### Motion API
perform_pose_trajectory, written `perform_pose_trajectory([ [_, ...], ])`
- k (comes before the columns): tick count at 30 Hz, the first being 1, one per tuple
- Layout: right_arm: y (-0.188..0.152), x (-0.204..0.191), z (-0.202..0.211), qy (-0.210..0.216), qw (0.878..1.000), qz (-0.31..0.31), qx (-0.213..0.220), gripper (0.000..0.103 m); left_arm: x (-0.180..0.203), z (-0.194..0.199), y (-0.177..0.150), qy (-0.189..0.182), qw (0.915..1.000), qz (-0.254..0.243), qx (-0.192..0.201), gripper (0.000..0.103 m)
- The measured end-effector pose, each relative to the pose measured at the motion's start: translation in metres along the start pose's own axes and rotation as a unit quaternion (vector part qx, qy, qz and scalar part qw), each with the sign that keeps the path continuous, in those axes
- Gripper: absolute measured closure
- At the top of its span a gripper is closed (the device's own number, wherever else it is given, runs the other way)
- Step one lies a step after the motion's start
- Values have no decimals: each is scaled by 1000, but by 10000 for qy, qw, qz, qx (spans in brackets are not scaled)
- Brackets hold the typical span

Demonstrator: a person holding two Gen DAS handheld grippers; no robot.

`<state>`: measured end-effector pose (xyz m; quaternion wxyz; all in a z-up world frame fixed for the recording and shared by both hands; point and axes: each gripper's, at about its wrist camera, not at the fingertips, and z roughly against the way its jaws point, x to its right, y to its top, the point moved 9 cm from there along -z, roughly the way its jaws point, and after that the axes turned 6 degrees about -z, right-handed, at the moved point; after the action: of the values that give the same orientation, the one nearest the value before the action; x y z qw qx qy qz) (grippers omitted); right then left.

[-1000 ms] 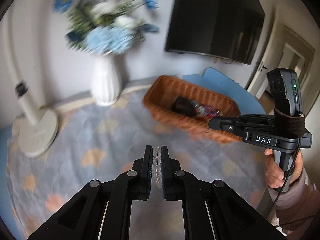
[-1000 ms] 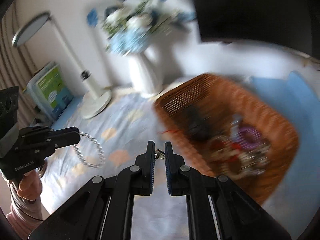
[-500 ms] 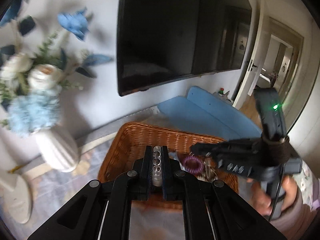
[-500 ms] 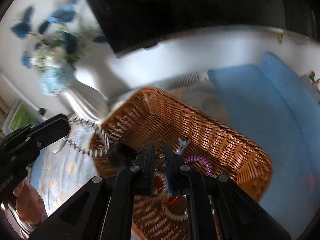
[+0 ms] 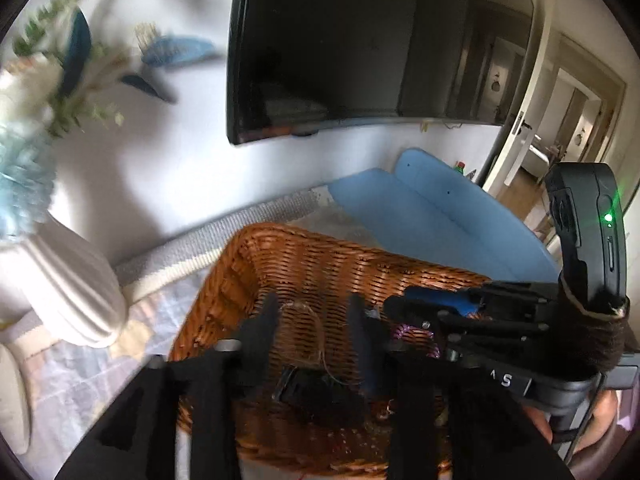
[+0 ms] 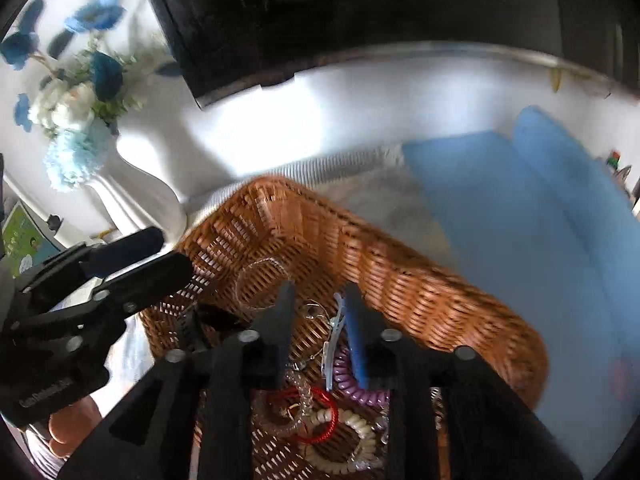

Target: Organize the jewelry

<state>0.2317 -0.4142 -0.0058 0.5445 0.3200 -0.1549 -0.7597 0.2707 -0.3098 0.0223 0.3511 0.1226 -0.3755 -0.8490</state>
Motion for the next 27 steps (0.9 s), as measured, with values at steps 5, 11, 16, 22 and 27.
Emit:
perform_pose_trajectory([
  [5,-4,-10,54,254,9985,131,470,64,8,52,2,68,9992,-13,386,53],
  [11,-30,-24,145,229,9885,354,1453,10,25,150,-16,436,9929,-201,1085,23],
  [16,-61,-27,184,116,9838,347,1754,6,46,194,-69,-53,9911,-4,1328,23],
  [22,-112,-33,186,-206,9890,200,1451,6,26,209,-119,1198,9838,526,1228,23],
  [27,-140,-38,171,-621,9906,218,1197,6,18,211,-145,1742,9773,687,993,23],
])
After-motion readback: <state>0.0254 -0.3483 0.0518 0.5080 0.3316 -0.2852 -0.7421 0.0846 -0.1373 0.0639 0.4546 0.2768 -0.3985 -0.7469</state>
